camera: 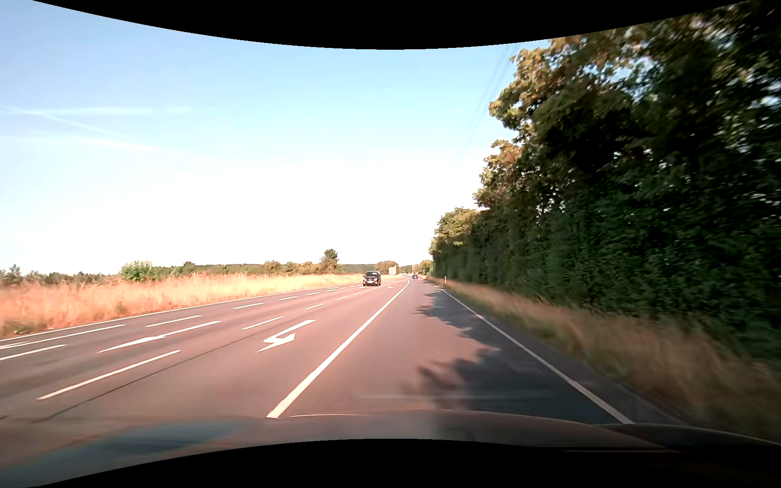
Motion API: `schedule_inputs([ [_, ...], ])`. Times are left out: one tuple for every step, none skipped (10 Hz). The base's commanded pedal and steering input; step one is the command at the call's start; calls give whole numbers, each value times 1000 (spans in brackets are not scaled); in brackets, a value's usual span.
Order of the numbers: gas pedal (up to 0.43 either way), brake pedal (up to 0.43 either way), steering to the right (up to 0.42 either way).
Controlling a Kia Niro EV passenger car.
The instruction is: Follow the waypoints while adhering to traffic rules and regulations
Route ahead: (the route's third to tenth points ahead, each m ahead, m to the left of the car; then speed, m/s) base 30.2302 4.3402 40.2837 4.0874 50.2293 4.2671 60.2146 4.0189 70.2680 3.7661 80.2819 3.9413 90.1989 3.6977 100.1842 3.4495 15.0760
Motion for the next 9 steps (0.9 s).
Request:
schedule_inputs([
  [299, 0, -3],
  [287, 0, -3],
  [287, 0, -3],
  [287, 0, -3],
  [287, 0, -3],
  [287, 0, -3],
  [287, 0, -3],
  [287, 0, -3],
  [287, 0, -4],
])
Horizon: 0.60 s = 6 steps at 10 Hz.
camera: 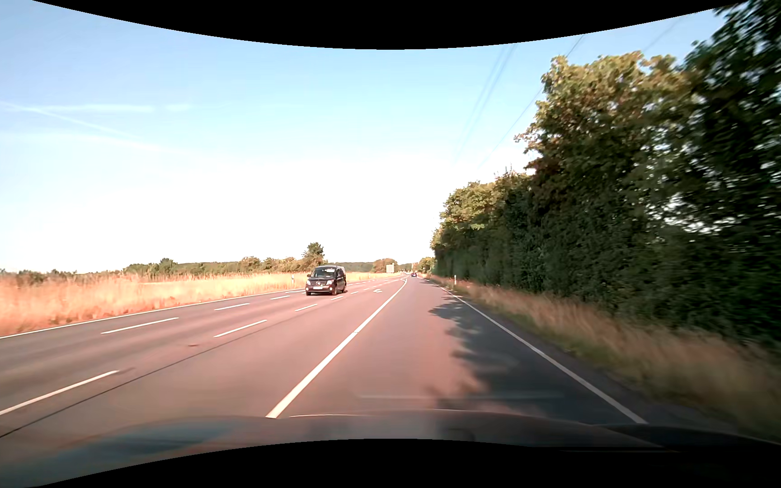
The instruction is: Follow the waypoints while adhering to traffic rules and regulations
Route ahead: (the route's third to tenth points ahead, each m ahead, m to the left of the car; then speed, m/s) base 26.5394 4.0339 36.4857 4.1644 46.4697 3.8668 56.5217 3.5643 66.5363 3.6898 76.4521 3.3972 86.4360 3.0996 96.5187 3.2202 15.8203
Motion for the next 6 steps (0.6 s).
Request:
schedule_inputs([
  [287, 0, -4],
  [287, 0, -4],
  [287, 0, -5],
  [287, 0, -6],
  [287, 0, -6],
  [287, 0, -6],
])
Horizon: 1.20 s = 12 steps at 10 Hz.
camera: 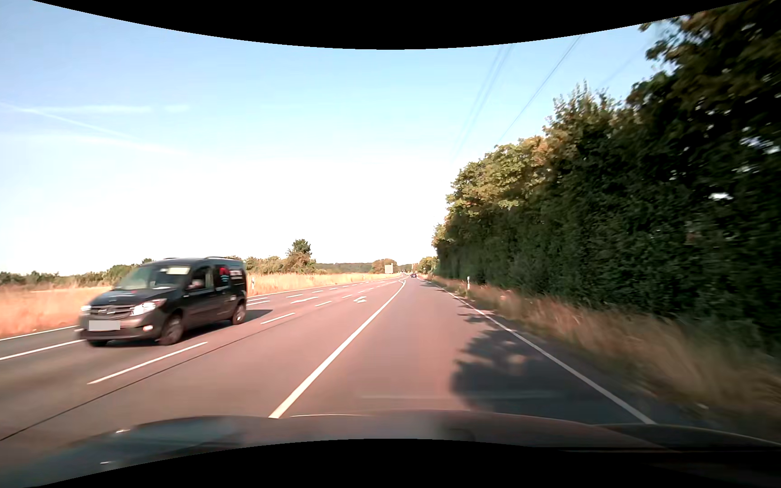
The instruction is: Follow the waypoints while adhering to traffic rules and regulations
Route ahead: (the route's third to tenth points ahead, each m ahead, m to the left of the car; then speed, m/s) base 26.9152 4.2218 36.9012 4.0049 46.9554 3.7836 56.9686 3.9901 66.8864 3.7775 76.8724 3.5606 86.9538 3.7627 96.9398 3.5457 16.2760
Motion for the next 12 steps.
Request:
schedule_inputs([
  [287, 0, -6],
  [287, 0, -6],
  [287, 0, -6],
  [287, 0, -6],
  [287, 0, -6],
  [287, 0, -6],
  [287, 0, -6],
  [287, 0, -6],
  [287, 0, -6],
  [287, 0, -6],
  [287, 0, -6],
  [287, 0, -6],
])
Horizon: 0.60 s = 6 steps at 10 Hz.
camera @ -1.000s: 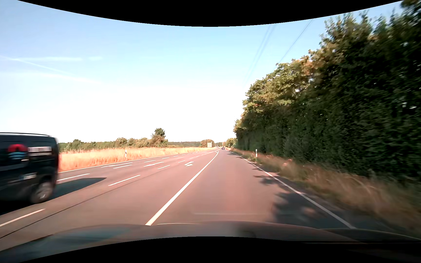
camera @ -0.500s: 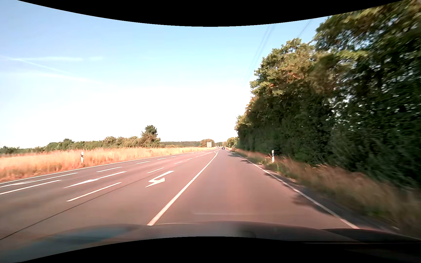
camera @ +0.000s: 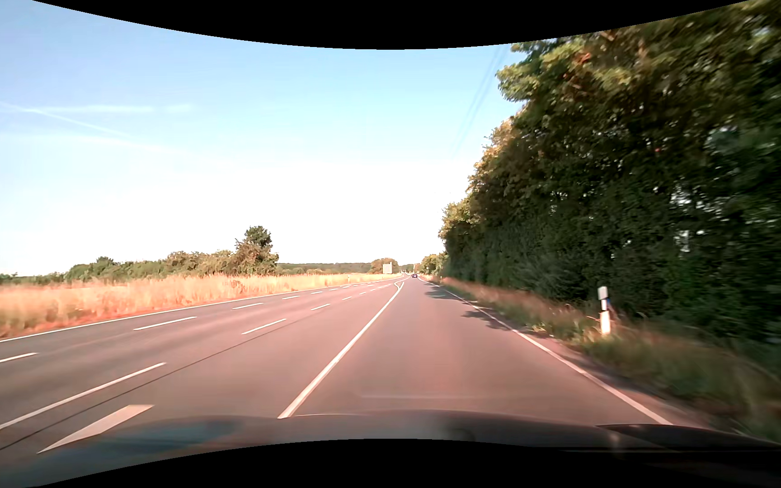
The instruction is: Follow the waypoints while adhering to traffic rules and regulations
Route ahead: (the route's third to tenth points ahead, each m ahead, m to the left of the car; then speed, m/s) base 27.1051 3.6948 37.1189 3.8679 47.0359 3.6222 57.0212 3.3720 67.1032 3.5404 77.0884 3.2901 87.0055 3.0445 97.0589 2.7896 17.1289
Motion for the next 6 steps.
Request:
schedule_inputs([
  [287, 0, -6],
  [287, 0, -6],
  [287, 0, -6],
  [287, 0, -6],
  [287, 0, -6],
  [287, 0, -6],
])
